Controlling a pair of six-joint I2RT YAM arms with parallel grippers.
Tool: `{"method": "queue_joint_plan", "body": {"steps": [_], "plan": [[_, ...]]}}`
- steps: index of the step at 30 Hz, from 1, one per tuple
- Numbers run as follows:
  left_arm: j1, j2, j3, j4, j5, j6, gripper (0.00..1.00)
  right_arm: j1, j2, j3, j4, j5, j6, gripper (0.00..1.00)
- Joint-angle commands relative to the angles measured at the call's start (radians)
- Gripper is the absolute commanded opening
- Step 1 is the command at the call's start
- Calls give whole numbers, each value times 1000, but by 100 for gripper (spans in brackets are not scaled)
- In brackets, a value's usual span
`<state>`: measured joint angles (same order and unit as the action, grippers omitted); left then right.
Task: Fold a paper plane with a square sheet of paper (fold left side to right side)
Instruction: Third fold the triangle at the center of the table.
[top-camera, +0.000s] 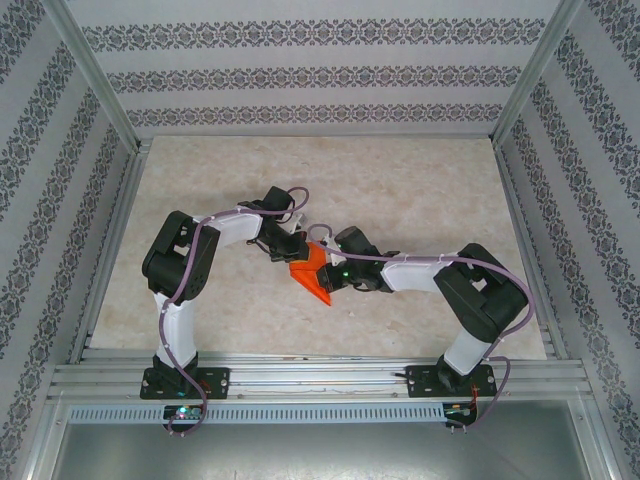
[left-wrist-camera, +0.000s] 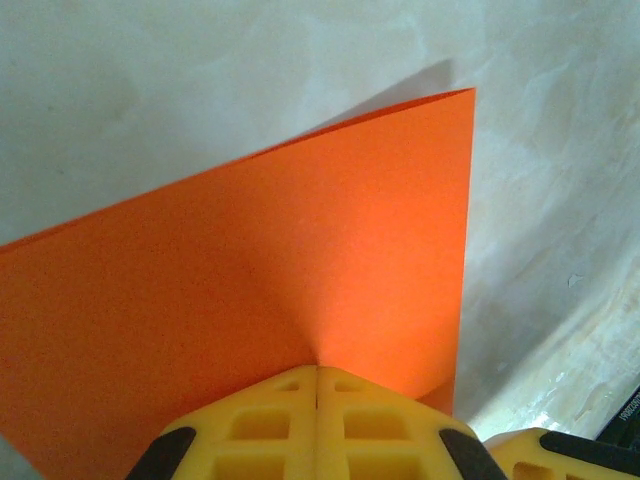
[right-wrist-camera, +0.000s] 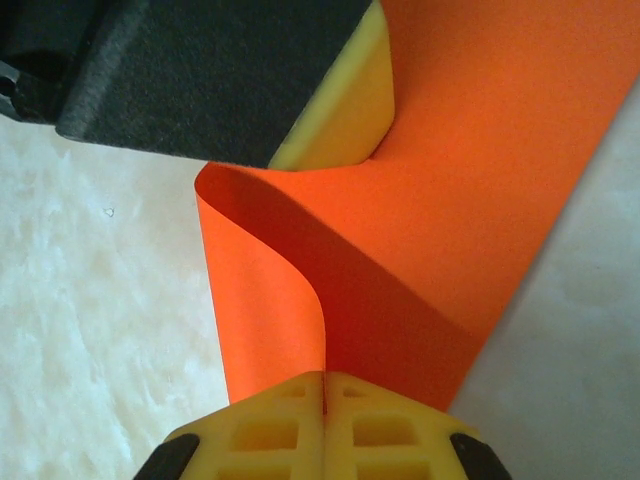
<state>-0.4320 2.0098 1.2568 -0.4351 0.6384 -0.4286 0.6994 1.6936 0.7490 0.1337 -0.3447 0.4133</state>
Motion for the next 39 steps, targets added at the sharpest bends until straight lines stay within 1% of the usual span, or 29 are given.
{"method": "queue_joint_plan", "body": {"steps": [1,23,28,39], "plan": [[-17,40,4,-47,-45,20,0,-12,15,27,-16,12,-19,0],[-16,40,0,-40,-42,17,0,-3,52,34,-29,-33,-21,0],[-17,40,0,-40,-42,16,0,0,42,30,-5,-53,-23,0],[-17,40,-3,-36,-42,15,0,2,6,15,14,-54,-27,0]]}}
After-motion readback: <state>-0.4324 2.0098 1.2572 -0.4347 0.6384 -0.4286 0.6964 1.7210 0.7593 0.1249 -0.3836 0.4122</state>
